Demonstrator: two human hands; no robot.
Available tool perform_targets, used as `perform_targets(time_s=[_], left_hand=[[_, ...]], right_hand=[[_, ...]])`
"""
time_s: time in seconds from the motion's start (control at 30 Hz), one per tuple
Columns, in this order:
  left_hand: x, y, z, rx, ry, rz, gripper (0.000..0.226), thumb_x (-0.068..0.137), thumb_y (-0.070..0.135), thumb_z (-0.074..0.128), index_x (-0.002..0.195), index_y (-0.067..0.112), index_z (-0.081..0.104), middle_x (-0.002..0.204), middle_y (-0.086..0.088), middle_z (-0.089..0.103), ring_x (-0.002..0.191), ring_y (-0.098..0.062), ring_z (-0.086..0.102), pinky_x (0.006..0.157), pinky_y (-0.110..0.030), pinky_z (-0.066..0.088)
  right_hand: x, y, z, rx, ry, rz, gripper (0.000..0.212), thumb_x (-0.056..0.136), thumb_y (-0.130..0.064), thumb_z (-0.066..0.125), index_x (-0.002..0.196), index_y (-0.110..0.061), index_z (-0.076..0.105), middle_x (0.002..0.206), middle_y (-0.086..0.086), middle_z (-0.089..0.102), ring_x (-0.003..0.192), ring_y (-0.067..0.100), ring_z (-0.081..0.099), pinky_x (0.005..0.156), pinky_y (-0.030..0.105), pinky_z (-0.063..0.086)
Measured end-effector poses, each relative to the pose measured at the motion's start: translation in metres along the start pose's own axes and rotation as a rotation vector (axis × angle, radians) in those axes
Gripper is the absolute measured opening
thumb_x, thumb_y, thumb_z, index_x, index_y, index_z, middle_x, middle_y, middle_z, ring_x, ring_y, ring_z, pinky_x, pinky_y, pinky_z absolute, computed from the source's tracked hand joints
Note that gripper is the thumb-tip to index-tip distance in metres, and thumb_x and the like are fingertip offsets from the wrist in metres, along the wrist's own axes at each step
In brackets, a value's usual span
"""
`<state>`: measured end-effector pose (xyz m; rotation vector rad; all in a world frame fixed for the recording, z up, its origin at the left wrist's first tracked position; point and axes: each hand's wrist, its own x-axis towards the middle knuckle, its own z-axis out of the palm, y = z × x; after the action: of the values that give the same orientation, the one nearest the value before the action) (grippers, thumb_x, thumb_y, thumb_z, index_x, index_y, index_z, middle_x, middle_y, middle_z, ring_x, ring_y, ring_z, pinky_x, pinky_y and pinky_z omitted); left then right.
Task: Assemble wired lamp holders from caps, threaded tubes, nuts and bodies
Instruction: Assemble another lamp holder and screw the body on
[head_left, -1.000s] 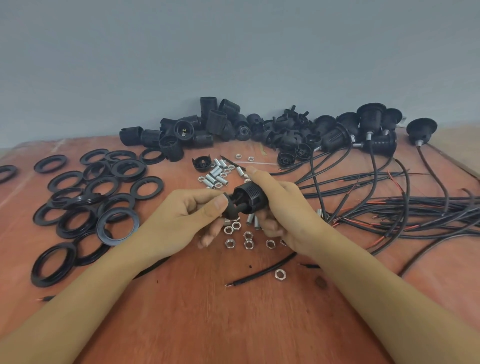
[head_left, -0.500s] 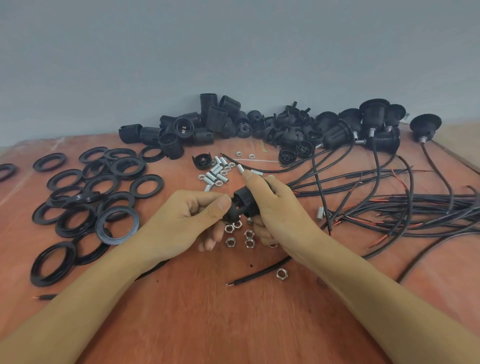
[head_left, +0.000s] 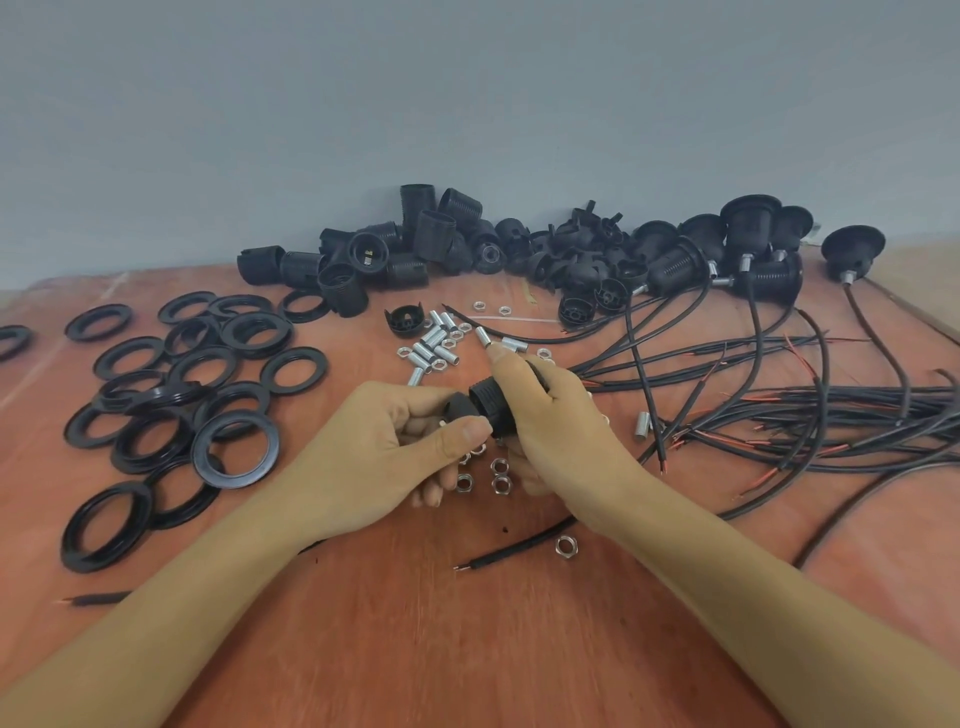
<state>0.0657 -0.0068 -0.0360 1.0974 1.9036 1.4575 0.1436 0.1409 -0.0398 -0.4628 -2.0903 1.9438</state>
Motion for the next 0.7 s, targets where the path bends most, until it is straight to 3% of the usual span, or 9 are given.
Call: perform_targets(time_s=[0.13,0.27,0.37,0.43,0.5,0.6,0.63,0.7], left_hand=[[0.0,0.0,-0.001,0.073,0.025,0.055,0.027,0.086,0.04,0.066,0.098,0.016,0.072,0.056,0.005,0.062,0.047,-0.003,0.056,0.047,-0.013,0.044],[-0.003,-0.004,-0.001,0.425,0.077,0.26,0.037,0.09,0.045,0.062,0.127,0.043,0.058,0.081,0.021,0.069,0.066,0.003,0.062,0.065,-0.01,0.047],[-0.003,-0.007,0.002,0.667,0.141,0.351,0.061,0.089,0.052,0.056,0.143,0.027,0.045,0.108,0.021,0.069,0.087,0.011,0.057,0.081,-0.006,0.04],[-0.003,-0.008,0.004,0.702,0.165,0.391,0.068,0.088,0.051,0.057,0.145,0.019,0.041,0.109,0.023,0.063,0.092,0.02,0.05,0.087,-0.007,0.037],[-0.003,-0.008,0.004,0.691,0.165,0.43,0.068,0.088,0.046,0.056,0.145,0.012,0.041,0.102,0.037,0.051,0.09,0.031,0.043,0.085,-0.003,0.035],[-0.002,-0.007,0.004,0.687,0.167,0.454,0.068,0.089,0.044,0.055,0.146,0.011,0.039,0.101,0.033,0.057,0.089,0.021,0.049,0.086,-0.021,0.044],[-0.002,-0.006,0.004,0.675,0.162,0.46,0.068,0.089,0.044,0.055,0.146,0.012,0.037,0.103,0.025,0.062,0.091,0.015,0.053,0.089,-0.019,0.044],[-0.004,-0.005,0.004,0.636,0.142,0.459,0.067,0.089,0.042,0.056,0.145,0.013,0.035,0.108,0.019,0.064,0.097,0.01,0.056,0.091,-0.002,0.035]], right_hand=[[0.001,-0.003,-0.002,0.009,-0.048,-0.02,0.035,0.1,-0.041,0.042,0.075,-0.017,0.037,0.042,-0.009,0.029,0.031,0.006,0.026,0.036,0.014,0.023],[0.003,-0.01,-0.016,-0.107,-0.132,-0.003,0.029,0.1,-0.03,0.043,0.083,-0.01,0.055,0.049,-0.008,0.042,0.035,0.003,0.036,0.036,0.014,0.028],[0.004,-0.009,-0.019,-0.173,-0.12,-0.069,0.03,0.099,-0.023,0.04,0.097,-0.016,0.068,0.063,-0.013,0.056,0.048,-0.001,0.049,0.044,0.014,0.039],[0.003,-0.005,-0.017,-0.26,-0.059,-0.178,0.031,0.093,-0.029,0.039,0.105,-0.025,0.067,0.083,-0.013,0.065,0.069,-0.002,0.06,0.06,0.017,0.047],[0.001,0.0,-0.014,-0.279,-0.009,-0.272,0.034,0.087,-0.031,0.038,0.106,-0.026,0.066,0.091,-0.007,0.068,0.084,0.007,0.064,0.072,0.024,0.05],[-0.003,0.003,-0.01,-0.255,0.031,-0.362,0.023,0.089,-0.028,0.038,0.093,-0.027,0.061,0.075,0.002,0.064,0.067,0.015,0.058,0.061,0.031,0.046],[-0.004,0.003,-0.009,-0.255,0.041,-0.386,0.021,0.089,-0.027,0.039,0.089,-0.024,0.059,0.07,0.003,0.061,0.06,0.013,0.053,0.057,0.032,0.044],[-0.005,0.004,-0.008,-0.244,0.053,-0.42,0.02,0.089,-0.025,0.038,0.084,-0.017,0.056,0.06,-0.001,0.052,0.055,0.008,0.045,0.051,0.032,0.039]])
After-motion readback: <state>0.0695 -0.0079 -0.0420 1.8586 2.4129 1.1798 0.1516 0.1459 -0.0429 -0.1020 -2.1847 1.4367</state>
